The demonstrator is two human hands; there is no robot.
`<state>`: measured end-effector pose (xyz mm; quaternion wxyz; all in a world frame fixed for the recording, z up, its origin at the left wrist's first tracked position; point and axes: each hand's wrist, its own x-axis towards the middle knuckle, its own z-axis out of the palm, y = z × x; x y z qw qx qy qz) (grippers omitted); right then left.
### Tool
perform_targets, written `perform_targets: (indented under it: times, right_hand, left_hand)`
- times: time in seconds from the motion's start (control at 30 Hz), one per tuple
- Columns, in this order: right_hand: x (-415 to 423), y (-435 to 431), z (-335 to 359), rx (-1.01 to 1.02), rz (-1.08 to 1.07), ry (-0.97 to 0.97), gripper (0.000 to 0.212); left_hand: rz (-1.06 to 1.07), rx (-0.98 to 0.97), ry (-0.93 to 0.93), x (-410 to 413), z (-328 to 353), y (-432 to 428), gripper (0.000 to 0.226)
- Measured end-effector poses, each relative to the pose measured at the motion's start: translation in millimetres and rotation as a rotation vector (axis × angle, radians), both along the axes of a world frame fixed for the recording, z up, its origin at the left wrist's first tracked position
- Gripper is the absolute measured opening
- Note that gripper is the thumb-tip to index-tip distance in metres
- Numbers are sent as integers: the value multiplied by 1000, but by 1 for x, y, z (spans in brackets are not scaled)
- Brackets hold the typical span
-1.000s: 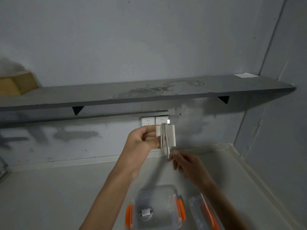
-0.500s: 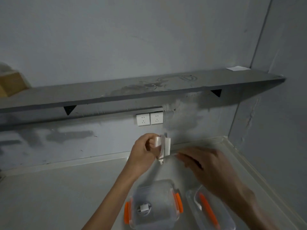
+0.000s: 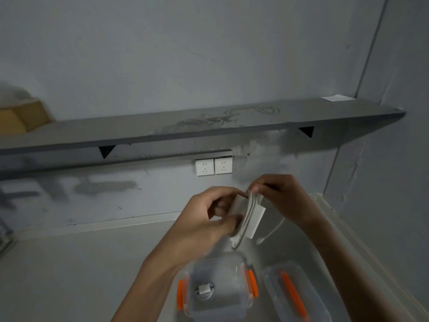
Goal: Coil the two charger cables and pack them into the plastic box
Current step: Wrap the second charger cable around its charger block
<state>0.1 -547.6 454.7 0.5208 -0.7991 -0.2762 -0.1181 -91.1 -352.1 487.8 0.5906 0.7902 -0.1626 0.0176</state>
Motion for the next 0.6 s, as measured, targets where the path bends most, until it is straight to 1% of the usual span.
perform_targets:
  times: [0.03,0.07,0.13,0.17,0.23,0.27,0.33,0.4,0.47,0.53,0.6]
  right_hand:
    - [0,8,-9,61,26,86,21]
    - [-2,16,-17,128,51,178,24]
    - [-9,32,-34,215,44,345,19]
    - [-15,39,-42,236,23,410,23]
    - [-29,48,-58,260,-15,467,33]
    - [-38,51,-66,255,-28,461,36]
    - [-58,54,-78,164,-47,388,34]
    - [-79,51,-81,24,-47,321,26]
    - [-98,48,-75,-68,-26,321,18]
    - [-110,40,-61,-173,-28,292,16]
    - [-114,28,-42,-306,-64,139,12]
  left_hand:
    - [-12,-62,45,1,0,2,37]
    - [-25,-133,86,3,-2,4,37]
    - [-33,-269,125,8,-8,8,38]
    - [-21,-335,134,12,-12,8,40]
    - [37,-457,158,22,-19,10,43]
    - [82,-492,164,27,-22,11,43]
    - [217,-468,145,36,-25,14,39]
    - [348,-401,118,46,-31,19,35]
    - [461,-332,80,54,-39,23,34]
    - [548,-198,28,60,-49,26,34]
    - [557,-74,-9,58,-56,26,36]
